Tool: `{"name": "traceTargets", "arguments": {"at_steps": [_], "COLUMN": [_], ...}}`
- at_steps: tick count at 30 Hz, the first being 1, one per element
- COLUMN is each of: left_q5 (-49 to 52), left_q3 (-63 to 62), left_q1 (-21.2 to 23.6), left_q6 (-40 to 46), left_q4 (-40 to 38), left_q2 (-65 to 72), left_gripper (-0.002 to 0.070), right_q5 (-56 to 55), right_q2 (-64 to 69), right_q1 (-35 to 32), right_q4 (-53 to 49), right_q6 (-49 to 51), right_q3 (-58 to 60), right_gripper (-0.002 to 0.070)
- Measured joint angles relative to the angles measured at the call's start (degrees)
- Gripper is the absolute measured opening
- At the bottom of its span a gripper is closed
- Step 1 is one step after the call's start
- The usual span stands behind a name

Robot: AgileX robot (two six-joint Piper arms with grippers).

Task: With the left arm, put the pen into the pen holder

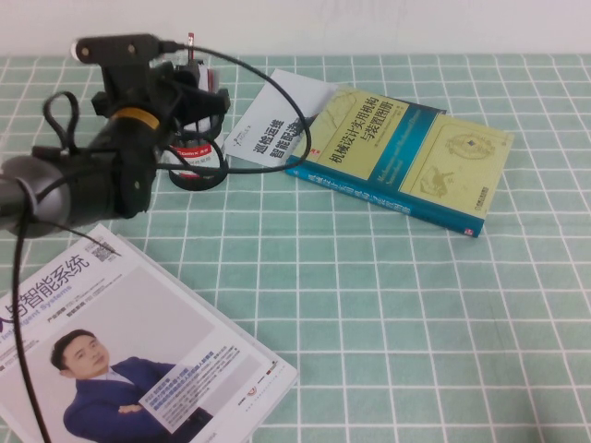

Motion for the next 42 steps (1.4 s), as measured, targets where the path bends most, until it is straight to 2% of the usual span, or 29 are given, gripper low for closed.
{"name": "traceTargets", "arguments": {"at_steps": [7, 9, 14, 20, 34, 42], "left_q5": [9.0, 13.9, 29.3, 43.2, 46.1, 44.6], "left_q3": [0.0, 0.0, 0.0, 1.9, 34.3, 45.6], "left_q1": [0.0, 0.0, -0.6, -0.7, -0.7, -0.7], "left_q6": [1.7, 2.6, 3.8, 4.1, 3.0, 2.6], "left_q4": [0.0, 0.0, 0.6, 1.0, 0.5, 2.2], "left_q2": [-7.3, -11.2, -21.5, -33.3, -67.5, -76.0], "left_gripper": [0.0218, 0.0182, 0.0032, 0.0001, -0.0001, -0.0002], "right_q5": [0.0, 0.0, 0.0, 0.0, 0.0, 0.0], "right_q2": [0.0, 0.0, 0.0, 0.0, 0.0, 0.0], "right_q1": [0.0, 0.0, 0.0, 0.0, 0.0, 0.0], "right_q4": [0.0, 0.0, 0.0, 0.0, 0.0, 0.0], "right_q6": [0.0, 0.0, 0.0, 0.0, 0.0, 0.0], "right_q3": [0.0, 0.0, 0.0, 0.0, 0.0, 0.0], "right_gripper": [-0.002, -0.002, -0.002, -0.002, -0.002, -0.002]}}
